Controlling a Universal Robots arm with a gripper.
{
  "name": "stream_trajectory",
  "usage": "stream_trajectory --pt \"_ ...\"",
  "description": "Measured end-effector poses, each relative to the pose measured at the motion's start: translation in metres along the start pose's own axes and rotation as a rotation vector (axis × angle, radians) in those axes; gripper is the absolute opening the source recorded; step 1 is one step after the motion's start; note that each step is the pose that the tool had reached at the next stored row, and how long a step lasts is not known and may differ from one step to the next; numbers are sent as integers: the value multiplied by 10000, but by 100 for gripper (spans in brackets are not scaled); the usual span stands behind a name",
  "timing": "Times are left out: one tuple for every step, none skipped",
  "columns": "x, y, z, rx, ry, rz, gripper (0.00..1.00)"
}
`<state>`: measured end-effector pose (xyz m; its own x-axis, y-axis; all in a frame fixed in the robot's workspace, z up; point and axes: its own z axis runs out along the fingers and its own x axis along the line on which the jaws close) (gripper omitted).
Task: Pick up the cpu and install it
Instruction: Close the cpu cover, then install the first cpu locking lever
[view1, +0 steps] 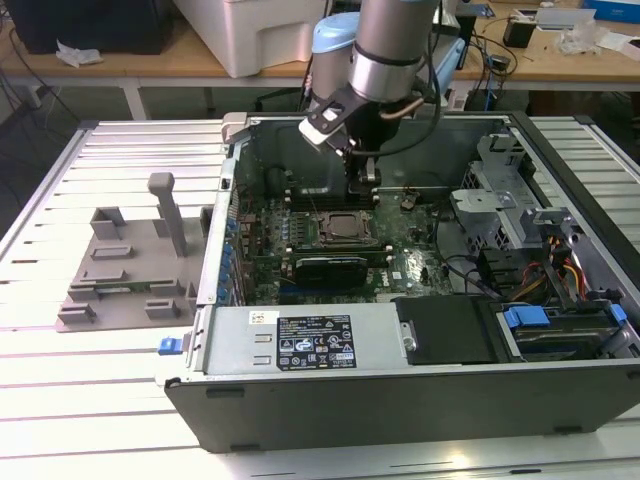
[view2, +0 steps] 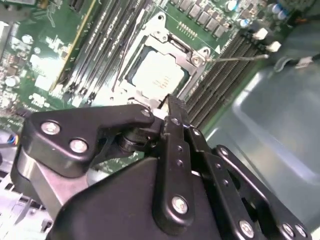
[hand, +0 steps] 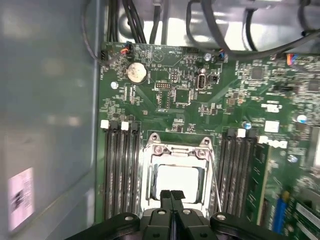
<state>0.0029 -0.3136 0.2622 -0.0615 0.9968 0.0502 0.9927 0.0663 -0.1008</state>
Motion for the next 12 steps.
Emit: stream_trajectory --pt "1 -2 -25 1 -2 0 11" --pt "1 -2 -24 -1 0 0 11" --pt "1 -2 -24 -1 1 0 11" --pt "1 -2 -24 -1 0 -1 11" --pt "1 -2 -25 0 0 -1 11" --pt "1 -3 -26 0 -1 0 11" --pt "1 -3 -26 0 -1 0 11" --pt "1 -3 -26 1 -2 -1 11" --pt "1 -3 -27 0 -1 0 11" --pt "1 -3 -27 0 -1 0 11" --pt "1 -3 -27 0 -1 -1 11" --pt "1 -3 -28 0 -2 0 11"
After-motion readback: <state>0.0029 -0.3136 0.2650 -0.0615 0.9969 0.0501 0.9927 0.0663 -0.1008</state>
